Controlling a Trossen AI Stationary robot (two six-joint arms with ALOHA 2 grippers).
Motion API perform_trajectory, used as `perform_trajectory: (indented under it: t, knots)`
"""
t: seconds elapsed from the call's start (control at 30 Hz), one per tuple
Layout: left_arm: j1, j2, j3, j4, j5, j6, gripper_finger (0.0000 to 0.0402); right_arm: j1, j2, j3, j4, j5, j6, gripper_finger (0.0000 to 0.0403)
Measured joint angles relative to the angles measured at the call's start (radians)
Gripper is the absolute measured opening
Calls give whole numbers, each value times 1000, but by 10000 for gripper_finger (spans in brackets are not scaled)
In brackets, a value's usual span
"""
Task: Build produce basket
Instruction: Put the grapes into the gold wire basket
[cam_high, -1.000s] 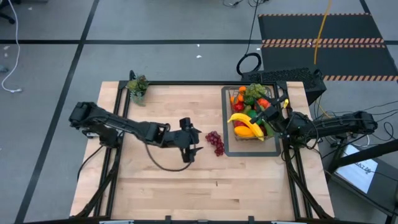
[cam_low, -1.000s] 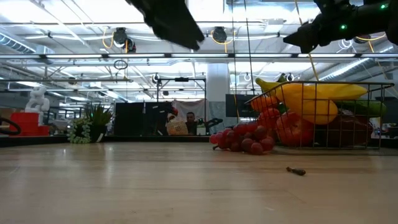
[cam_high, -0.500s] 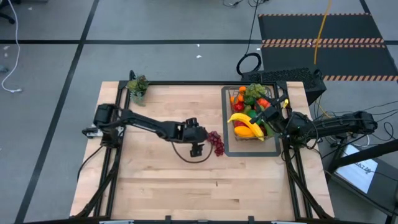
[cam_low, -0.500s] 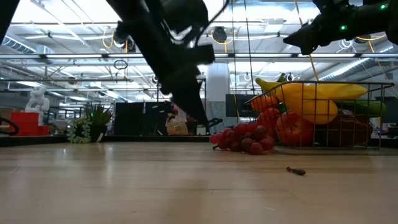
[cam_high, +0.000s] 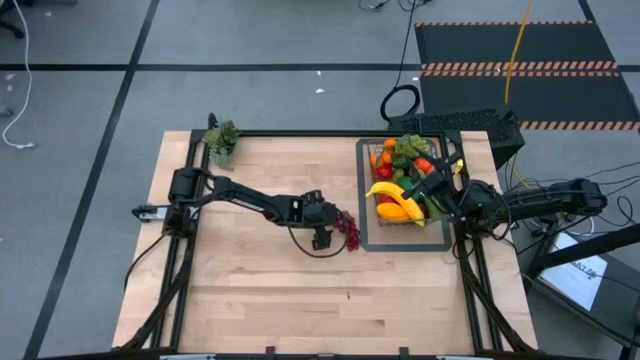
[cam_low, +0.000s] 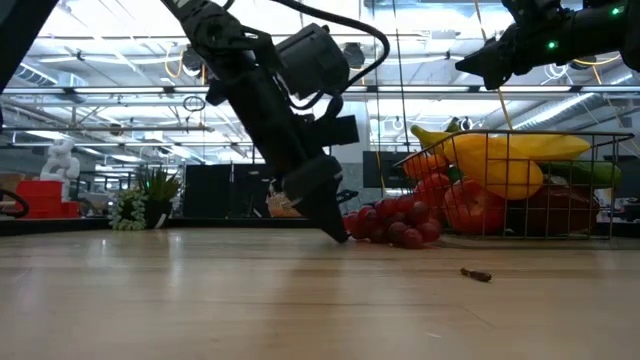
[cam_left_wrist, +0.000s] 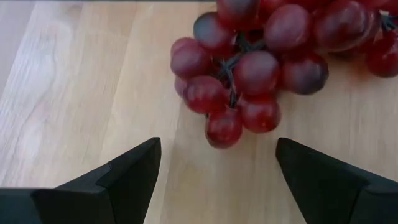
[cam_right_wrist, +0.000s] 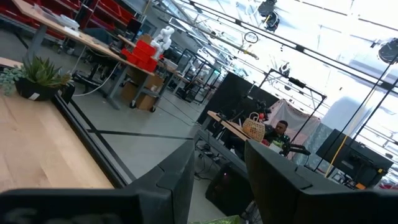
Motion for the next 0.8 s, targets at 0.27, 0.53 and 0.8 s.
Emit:
perform_trajectory:
  t: [0.27,0.53,0.8]
  knots:
    - [0,5,0,31,0,20,317,0,0,0,0,0,0,135]
    - [5,44,2,96,11,35,227,0,0,0,-1,0,0,135]
    - [4,52,3,92,14,73,121,0,0,0,0,0,-5,135]
